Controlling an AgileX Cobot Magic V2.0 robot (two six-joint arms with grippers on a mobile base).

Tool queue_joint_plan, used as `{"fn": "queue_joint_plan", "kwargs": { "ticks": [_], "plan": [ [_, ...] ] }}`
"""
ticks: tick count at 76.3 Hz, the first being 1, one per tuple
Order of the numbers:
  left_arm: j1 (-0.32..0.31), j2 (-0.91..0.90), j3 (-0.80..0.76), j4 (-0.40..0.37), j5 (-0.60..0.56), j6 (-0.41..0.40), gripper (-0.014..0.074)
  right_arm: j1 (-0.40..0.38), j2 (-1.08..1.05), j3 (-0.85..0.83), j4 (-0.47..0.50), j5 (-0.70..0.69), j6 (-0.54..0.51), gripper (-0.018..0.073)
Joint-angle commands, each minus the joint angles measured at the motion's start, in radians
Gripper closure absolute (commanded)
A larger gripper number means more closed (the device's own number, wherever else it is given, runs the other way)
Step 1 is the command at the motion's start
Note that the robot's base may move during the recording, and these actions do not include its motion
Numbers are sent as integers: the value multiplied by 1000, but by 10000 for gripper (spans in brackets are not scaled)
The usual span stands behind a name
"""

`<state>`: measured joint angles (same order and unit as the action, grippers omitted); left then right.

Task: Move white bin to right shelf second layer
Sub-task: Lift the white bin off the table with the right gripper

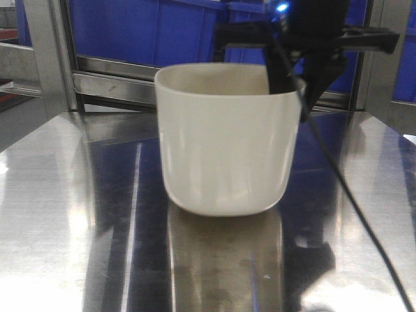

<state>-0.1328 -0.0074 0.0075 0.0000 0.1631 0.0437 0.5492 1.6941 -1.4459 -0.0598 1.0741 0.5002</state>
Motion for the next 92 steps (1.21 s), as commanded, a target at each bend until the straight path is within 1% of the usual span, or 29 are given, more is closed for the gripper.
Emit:
{"fn": "queue_joint_plan", "kwargs": {
  "ticks": [1, 11, 21, 31, 39, 48, 52, 60, 74, 92],
  "plan": [
    [-4, -14, 37, 0, -86, -5, 512, -43, -115, 13, -4, -77, -106, 450],
    [-4, -14, 37, 0, -86, -5, 512, -120, -214, 115, 39, -153, -187, 450],
    [-4, -14, 37, 0, -86, -5, 512, -203, -312, 223, 60, -208, -234, 450],
    [-4, -14, 37, 0, -86, -5, 512, -312, -423, 350, 82, -265, -285, 450],
    [-4, -14, 37, 0, -86, -5, 512, -397, -506, 447, 111, -308, -357, 450],
    [-4, -14, 37, 0, -86, -5, 512, -465, -584, 531, 134, -343, -449, 450],
    [-4, -14, 37, 0, -86, -5, 512, -484, -618, 565, 134, -359, -466, 450],
    [-4, -14, 37, 0, -86, -5, 512, -504, -690, 627, 134, -376, -466, 450],
    [-4, -14, 37, 0, -86, -5, 512, -503, -857, 723, 134, -384, -465, 450],
    [-4, -14, 37, 0, -86, -5, 512, -503, -1045, 786, 134, -383, -465, 450]
  ]
}}
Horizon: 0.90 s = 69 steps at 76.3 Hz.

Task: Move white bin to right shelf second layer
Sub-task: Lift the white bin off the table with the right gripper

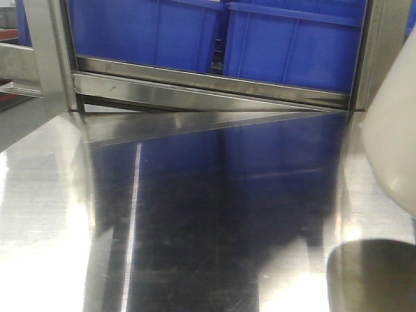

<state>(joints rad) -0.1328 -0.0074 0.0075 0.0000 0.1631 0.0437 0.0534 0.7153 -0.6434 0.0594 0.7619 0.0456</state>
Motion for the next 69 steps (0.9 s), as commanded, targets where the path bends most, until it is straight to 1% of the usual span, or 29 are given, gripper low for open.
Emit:
{"fn": "queue_joint_plan", "kwargs": {
  "ticks": [1, 15, 69],
  "plan": [
    [-4, -14, 37, 0, -86, -5, 512, -8, -70, -17, 14, -70, -10, 450],
    [-4, -14, 37, 0, -86, -5, 512, -8, -134, -12, 14, -68, -10, 450],
    [-4, -14, 37, 0, -86, -5, 512, -8, -134, -12, 14, -68, -10, 450]
  ]
}}
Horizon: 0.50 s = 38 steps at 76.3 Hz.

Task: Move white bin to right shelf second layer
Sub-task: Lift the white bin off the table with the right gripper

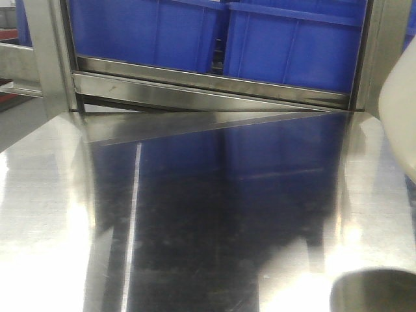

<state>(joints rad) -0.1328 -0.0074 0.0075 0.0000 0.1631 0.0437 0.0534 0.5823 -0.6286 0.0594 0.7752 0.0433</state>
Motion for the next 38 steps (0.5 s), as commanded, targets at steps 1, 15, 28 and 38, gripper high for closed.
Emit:
{"fn": "queue_joint_plan", "kwargs": {
  "ticks": [1, 15, 28, 38],
  "plan": [
    [-4, -14, 37, 0, -86, -5, 512, -8, -1, -27, 14, -81, -8, 450],
    [-4, -14, 37, 0, -86, -5, 512, -8, -1, -27, 14, -81, -8, 450],
    [-4, -14, 37, 0, -86, -5, 512, -8, -1, -27, 14, -81, -8, 450],
    [-4, -14, 37, 0, -86, -5, 512, -8, -1, -27, 14, -81, -8, 450]
  ]
}}
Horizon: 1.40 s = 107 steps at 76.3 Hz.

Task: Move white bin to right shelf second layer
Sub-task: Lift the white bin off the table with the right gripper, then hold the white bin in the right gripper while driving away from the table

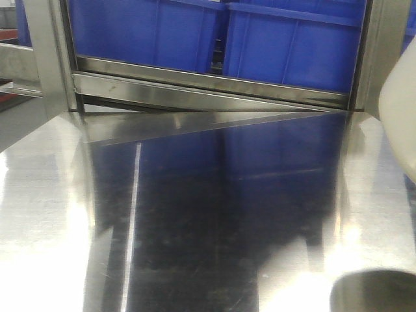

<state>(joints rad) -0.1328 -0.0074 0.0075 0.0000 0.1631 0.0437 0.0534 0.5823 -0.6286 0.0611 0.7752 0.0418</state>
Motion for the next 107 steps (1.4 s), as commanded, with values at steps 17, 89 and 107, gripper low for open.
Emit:
{"fn": "queue_joint_plan", "kwargs": {
  "ticks": [17, 89, 107],
  "plan": [
    [-4, -14, 37, 0, -86, -5, 512, -8, -1, -27, 13, -81, -6, 450],
    [-4, -14, 37, 0, -86, -5, 512, -8, -1, -27, 13, -81, -6, 450],
    [-4, -14, 37, 0, -86, -5, 512, -8, -1, -27, 13, -81, -6, 450]
  ]
}}
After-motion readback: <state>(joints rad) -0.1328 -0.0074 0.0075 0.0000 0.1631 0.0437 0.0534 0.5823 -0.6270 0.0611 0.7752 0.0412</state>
